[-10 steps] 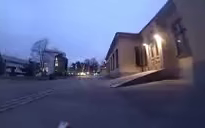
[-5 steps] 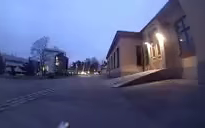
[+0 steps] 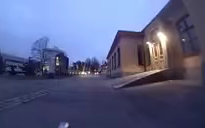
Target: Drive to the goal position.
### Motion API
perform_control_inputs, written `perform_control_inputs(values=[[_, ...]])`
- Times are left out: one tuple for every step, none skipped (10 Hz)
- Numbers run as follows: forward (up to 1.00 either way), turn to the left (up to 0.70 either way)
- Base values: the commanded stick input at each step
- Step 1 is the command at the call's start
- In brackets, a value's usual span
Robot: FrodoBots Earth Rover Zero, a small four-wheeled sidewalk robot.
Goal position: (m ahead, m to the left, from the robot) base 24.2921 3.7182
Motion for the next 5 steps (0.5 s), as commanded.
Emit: perform_control_inputs(values=[[0.50, 0.00], [0.50, -0.24], [0.50, -0.50], [0.50, -0.46], [0.50, -0.21]])
